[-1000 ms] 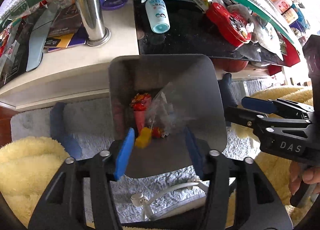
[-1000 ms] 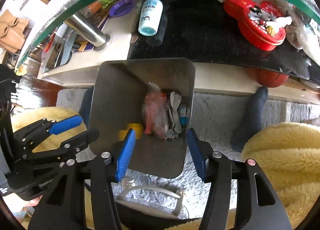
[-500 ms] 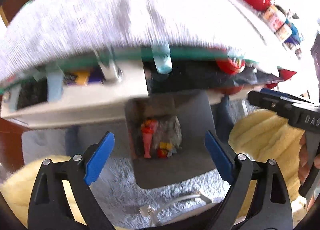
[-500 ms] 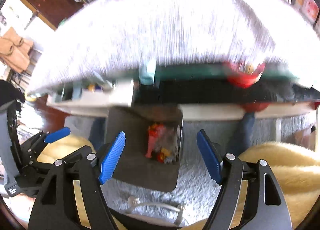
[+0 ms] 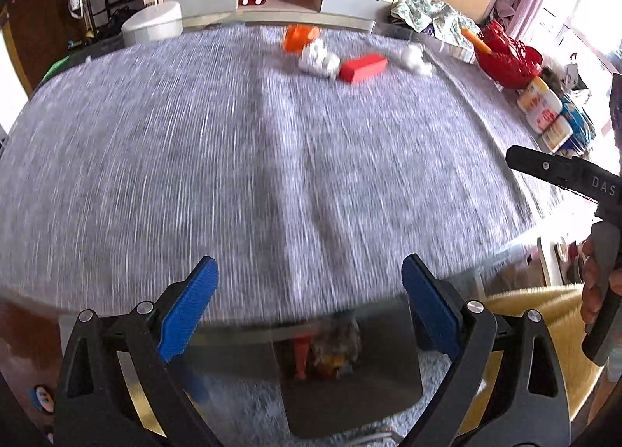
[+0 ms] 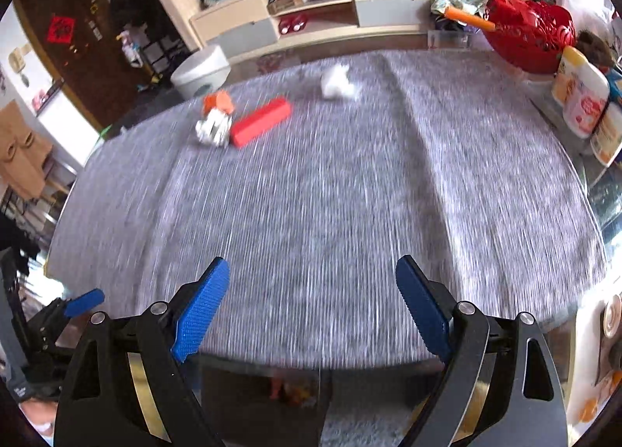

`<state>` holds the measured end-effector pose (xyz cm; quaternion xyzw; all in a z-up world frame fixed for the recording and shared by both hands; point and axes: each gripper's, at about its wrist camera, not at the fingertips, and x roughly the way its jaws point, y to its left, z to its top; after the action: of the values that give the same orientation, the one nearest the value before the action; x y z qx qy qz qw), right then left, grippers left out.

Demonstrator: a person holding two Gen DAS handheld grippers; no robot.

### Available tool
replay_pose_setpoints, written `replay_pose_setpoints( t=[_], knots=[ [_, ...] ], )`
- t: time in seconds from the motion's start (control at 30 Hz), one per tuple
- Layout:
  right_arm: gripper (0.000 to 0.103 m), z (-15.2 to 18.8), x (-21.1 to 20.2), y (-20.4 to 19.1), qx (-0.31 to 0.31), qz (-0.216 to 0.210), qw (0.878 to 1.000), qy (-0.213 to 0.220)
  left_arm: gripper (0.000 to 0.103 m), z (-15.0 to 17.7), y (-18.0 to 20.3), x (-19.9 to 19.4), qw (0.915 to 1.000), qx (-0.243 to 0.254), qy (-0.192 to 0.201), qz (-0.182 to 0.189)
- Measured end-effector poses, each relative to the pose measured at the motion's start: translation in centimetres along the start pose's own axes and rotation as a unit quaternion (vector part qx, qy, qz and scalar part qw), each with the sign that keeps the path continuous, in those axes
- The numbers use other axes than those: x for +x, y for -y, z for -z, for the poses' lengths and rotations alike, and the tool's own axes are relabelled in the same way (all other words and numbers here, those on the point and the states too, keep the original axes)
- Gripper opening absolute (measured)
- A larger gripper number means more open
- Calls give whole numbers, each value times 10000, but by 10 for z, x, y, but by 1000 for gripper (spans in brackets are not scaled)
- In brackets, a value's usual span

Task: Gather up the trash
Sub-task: 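Move both tools back over the table toward the crumpled foil and tissue, then grasp the crumpled foil with the left tool while the right tool grasps the white tissue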

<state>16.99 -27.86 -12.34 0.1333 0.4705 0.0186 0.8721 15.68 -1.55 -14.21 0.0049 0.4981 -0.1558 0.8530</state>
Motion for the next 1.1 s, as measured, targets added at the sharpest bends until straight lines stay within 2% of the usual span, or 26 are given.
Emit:
replay_pose_setpoints(
  t=[0.47,0.67,0.83,0.93,1.0,1.1],
  knots=[
    [88,-77,65,14,225,247,9994,133,89,-112,-11,49,9995,-76,287,-49],
    [87,-114,95,17,141,397,9990,168,80,-149,-20,85,9994,-259,160,167],
    [76,-135,117,19,119,413,9988,235,75,-173,-18,107,9992,-290,160,234],
    [66,-141,128,20,93,401,9989,213,68,-185,-15,117,9995,-203,156,208],
    [63,-142,136,20,77,419,9990,160,59,-189,-11,123,9996,-125,100,222],
    [52,-142,146,19,20,421,9991,53,53,-190,-7,131,9995,-79,-1,290]
  ],
)
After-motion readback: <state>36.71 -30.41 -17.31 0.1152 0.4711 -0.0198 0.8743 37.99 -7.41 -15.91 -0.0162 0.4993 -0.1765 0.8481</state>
